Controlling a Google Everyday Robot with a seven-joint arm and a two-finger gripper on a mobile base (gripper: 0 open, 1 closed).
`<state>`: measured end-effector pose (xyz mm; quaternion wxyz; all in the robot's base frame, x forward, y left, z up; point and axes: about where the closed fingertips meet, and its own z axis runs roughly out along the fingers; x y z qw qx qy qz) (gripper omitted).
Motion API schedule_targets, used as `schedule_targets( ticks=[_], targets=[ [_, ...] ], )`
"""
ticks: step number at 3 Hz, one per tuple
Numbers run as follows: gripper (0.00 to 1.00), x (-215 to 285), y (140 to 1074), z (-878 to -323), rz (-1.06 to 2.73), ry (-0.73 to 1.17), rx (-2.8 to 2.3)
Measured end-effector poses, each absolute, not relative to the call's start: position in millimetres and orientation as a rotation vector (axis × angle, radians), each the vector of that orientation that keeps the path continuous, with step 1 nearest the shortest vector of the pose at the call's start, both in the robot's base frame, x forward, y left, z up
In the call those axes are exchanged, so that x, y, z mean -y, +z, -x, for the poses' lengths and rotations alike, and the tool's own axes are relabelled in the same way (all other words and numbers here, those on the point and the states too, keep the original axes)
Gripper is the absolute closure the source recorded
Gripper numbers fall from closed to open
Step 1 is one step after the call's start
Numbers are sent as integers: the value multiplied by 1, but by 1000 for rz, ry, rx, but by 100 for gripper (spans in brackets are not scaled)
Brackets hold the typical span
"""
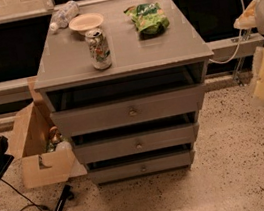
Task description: Open top drawer
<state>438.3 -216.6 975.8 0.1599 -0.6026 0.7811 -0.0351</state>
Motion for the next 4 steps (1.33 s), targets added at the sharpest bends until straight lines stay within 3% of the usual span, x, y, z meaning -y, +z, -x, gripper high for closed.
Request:
schedule_targets(
  ticks=[2, 4],
  targets=[
    [0, 210, 937, -448, 1733, -107, -2267],
    [0, 182, 787, -494, 1826, -164, -2314]
  ],
)
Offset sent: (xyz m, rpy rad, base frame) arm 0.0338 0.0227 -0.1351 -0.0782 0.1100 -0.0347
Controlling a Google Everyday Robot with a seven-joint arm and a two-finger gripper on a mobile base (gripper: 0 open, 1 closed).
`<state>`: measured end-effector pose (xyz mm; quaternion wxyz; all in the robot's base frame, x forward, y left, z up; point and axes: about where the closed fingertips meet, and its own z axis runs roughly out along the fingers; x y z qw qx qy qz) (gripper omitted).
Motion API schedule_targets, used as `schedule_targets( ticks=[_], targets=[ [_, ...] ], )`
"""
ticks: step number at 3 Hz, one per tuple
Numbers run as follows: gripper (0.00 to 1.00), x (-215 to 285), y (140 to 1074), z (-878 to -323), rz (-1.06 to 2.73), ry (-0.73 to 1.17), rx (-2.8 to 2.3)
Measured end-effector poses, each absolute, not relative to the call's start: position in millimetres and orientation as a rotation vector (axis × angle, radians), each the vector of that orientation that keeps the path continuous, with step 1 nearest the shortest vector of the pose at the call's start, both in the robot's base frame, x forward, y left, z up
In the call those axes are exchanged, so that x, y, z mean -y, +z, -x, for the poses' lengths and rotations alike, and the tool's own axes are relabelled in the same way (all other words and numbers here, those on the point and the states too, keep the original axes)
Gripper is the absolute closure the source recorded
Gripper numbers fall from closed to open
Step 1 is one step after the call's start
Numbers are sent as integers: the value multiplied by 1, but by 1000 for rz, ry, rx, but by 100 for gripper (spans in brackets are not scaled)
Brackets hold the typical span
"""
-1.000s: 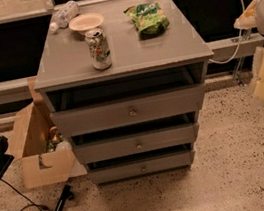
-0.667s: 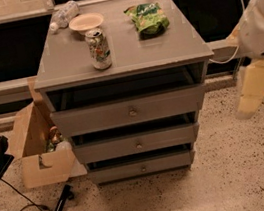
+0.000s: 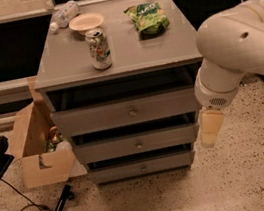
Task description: Open top drawer
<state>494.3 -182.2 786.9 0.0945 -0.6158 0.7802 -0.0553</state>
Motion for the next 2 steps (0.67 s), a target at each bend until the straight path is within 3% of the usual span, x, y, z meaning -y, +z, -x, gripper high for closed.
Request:
schedule_targets(
  ticks=[2],
  targets=[
    [0, 156, 706, -547, 1948, -243, -2202]
  ],
)
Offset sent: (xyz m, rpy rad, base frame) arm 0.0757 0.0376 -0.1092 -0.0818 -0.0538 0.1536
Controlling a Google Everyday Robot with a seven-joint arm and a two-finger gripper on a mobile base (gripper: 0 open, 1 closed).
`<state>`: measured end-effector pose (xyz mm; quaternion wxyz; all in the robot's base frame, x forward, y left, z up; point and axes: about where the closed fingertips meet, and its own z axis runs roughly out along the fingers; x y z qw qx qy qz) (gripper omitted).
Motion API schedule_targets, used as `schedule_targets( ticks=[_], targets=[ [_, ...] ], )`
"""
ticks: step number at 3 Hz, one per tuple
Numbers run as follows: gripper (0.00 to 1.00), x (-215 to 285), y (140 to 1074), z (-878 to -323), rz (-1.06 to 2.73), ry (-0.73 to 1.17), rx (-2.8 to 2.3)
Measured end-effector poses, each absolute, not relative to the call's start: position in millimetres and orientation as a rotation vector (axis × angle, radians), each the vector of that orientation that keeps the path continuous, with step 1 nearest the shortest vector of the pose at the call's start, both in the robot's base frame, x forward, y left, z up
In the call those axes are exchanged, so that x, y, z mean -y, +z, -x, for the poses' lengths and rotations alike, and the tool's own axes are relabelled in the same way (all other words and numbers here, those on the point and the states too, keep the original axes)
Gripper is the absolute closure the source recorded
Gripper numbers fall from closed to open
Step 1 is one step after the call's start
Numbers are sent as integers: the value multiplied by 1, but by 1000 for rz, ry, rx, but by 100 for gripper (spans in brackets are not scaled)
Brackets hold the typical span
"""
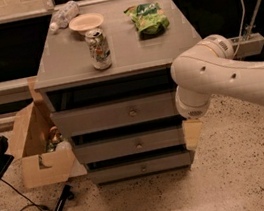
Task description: Open top drawer
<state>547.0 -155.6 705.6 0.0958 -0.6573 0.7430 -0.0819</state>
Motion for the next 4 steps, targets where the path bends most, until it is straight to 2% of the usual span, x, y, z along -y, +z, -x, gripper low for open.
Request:
schedule_targets(
  ticks=[3, 4],
  targets=[
    [0, 154, 689, -622, 1975, -320, -2093],
    [0, 151, 699, -666, 1947, -346, -2045]
  ],
)
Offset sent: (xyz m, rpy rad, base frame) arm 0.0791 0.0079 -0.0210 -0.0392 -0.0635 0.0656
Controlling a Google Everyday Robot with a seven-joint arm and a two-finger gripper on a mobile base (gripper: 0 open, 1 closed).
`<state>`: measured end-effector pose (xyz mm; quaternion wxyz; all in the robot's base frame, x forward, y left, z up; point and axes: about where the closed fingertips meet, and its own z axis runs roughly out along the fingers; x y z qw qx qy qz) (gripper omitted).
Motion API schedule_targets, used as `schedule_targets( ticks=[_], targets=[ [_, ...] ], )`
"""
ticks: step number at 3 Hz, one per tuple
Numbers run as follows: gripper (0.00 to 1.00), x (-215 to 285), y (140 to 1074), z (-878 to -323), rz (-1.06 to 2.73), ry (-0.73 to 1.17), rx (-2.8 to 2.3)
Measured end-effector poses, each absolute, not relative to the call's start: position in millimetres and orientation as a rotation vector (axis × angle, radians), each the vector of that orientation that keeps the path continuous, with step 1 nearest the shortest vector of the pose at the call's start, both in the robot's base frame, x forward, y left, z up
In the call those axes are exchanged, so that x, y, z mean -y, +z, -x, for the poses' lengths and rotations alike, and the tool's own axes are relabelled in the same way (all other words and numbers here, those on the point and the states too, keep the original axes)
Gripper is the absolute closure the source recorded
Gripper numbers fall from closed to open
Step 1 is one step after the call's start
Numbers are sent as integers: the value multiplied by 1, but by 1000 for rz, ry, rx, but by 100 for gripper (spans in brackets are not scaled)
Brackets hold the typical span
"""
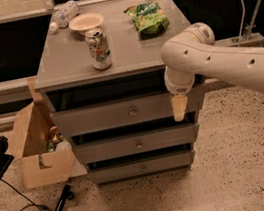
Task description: Open top drawer
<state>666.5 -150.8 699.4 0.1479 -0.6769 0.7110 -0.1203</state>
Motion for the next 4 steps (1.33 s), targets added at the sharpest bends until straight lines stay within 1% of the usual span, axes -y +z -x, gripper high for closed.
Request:
schedule_targets(
  ticks=[1, 2, 4],
  targets=[
    [0, 151, 700, -667, 1945, -347, -2044],
    [0, 151, 687, -661, 1960, -306, -2078],
    [0, 153, 672, -681, 1982, -229, -2119]
  ],
)
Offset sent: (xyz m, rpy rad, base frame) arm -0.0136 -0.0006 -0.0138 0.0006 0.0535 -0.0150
